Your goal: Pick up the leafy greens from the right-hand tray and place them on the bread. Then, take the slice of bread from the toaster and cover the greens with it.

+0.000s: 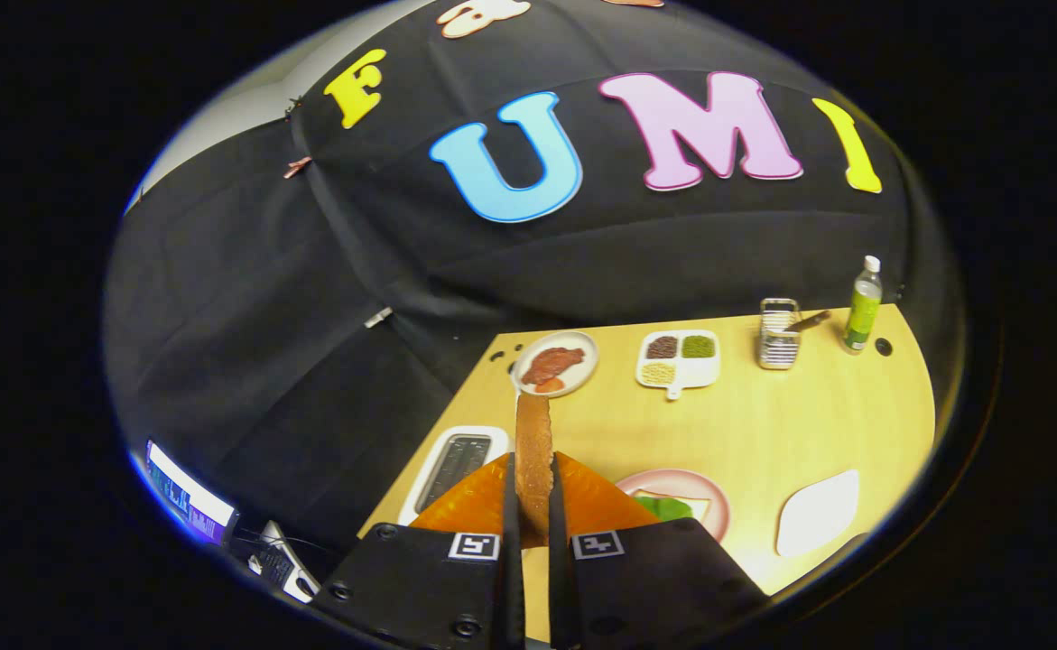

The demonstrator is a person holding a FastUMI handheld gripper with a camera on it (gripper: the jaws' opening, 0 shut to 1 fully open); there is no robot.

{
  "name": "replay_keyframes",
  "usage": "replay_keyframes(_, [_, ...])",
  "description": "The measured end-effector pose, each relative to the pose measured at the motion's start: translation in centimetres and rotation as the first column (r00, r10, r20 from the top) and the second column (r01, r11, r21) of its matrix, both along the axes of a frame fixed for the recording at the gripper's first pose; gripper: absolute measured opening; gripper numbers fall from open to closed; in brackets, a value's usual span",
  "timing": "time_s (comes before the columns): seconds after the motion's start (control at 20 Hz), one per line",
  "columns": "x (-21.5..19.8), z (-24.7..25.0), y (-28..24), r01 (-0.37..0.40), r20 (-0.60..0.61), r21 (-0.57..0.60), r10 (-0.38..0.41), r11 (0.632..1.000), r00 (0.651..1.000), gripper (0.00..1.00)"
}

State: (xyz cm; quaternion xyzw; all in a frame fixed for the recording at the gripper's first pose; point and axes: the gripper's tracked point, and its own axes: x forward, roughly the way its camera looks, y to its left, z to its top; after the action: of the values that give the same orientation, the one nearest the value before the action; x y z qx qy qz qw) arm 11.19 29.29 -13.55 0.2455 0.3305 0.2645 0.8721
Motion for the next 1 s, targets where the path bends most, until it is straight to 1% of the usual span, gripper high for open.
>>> replay_keyframes(0.1, [0.3,-2.3,-1.8,0.044,-0.033,-0.015,-0.044,0.999,0.998,0.14])
replay_keyframes(0.2, [0.3,-4.8,-2.7,0.069,-0.069,-0.027,-0.07,0.997,0.995,0.15])
replay_keyframes(0.35, [-0.3,-9.0,-2.4,0.073,-0.117,-0.051,-0.078,0.996,0.99,0.15])
replay_keyframes(0.45, [-1.1,-10.8,-0.9,0.074,-0.158,-0.02,-0.076,0.997,0.984,0.15])
replay_keyframes(0.6, [-1.3,-12.2,1.7,0.114,-0.217,0.06,-0.099,0.992,0.971,0.15])
replay_keyframes(0.7, [-1.0,-14.1,2.2,0.163,-0.262,0.09,-0.134,0.982,0.956,0.15])
replay_keyframes(0.85, [-1.1,-18.0,2.6,0.248,-0.353,0.118,-0.193,0.962,0.916,0.15])
replay_keyframes(1.0, [-1.4,-23.3,1.3,0.295,-0.411,0.059,-0.246,0.954,0.878,0.15])
